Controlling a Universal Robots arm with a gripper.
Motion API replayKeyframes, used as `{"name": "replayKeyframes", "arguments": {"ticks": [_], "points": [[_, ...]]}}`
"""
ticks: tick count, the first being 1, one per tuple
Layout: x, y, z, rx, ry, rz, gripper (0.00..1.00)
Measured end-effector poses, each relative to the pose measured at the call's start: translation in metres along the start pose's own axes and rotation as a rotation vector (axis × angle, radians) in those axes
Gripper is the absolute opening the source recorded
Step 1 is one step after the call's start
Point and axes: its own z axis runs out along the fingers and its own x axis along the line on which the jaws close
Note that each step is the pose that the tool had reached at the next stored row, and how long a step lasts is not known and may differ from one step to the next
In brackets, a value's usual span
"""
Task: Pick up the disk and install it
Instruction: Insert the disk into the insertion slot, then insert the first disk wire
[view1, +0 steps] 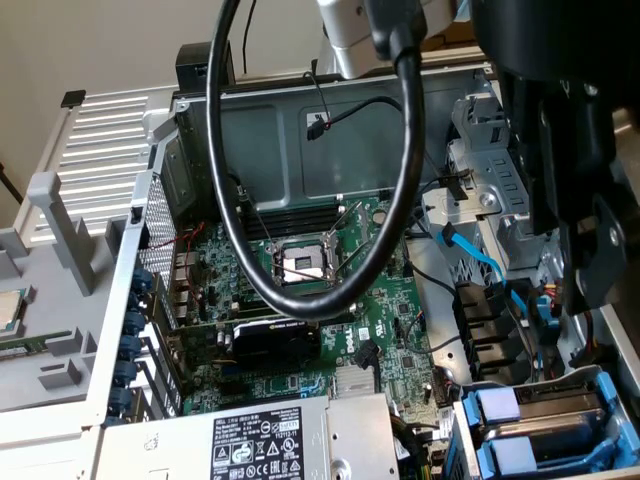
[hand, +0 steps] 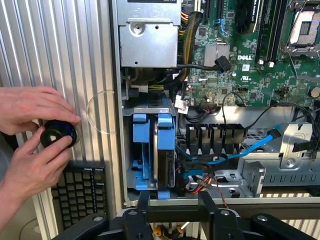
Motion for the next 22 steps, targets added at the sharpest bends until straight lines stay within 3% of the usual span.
{"name": "replayKeyframes", "arguments": {"ticks": [17, 22], "points": [[-0.0002, -0.0001, -0.0001, -0.0002, 0.0002, 0.0, 0.51], [-0.0039, -0.0027, -0.0054, -0.0056, 0.0032, -0.001, 0.51]]}}
